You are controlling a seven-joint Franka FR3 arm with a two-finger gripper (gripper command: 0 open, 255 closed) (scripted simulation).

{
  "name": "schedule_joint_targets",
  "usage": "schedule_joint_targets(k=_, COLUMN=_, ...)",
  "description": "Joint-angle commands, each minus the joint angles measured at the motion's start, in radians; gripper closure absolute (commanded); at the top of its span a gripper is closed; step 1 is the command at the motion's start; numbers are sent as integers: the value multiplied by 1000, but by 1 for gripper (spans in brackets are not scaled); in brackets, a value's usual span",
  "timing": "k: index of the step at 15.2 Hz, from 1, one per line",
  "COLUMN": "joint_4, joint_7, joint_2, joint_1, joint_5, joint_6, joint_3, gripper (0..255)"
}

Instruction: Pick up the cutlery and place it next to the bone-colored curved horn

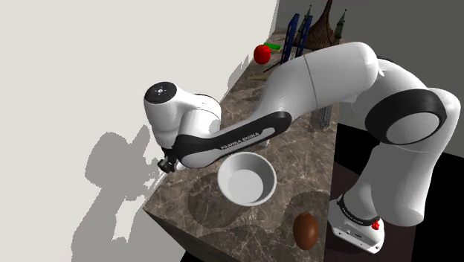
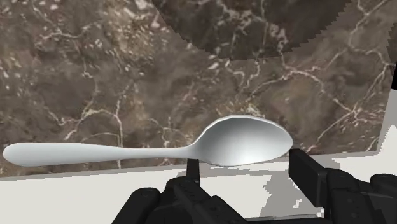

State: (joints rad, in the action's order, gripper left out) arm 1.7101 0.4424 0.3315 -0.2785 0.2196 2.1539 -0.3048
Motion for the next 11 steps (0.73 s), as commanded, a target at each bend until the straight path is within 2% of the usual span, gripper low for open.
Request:
schedule_joint_targets(k=1, joint_4=-16, joint_7=-4, joint_2=-7, joint_1=0, joint_5=-5, joint_6=-24, joint_3=-2, gripper=255)
schedule_joint_targets(k=7, joint_4=-67, joint_7=-16, joint_2=-27, joint_1=0, joint_5=-17, joint_6=-93, joint_3=-7, gripper=255)
schedule_joint_targets(k=11, joint_4=91, joint_7=-101, joint_2=-143, joint_1=68, joint_5=-66, joint_6=-37, joint_3=8, gripper=255)
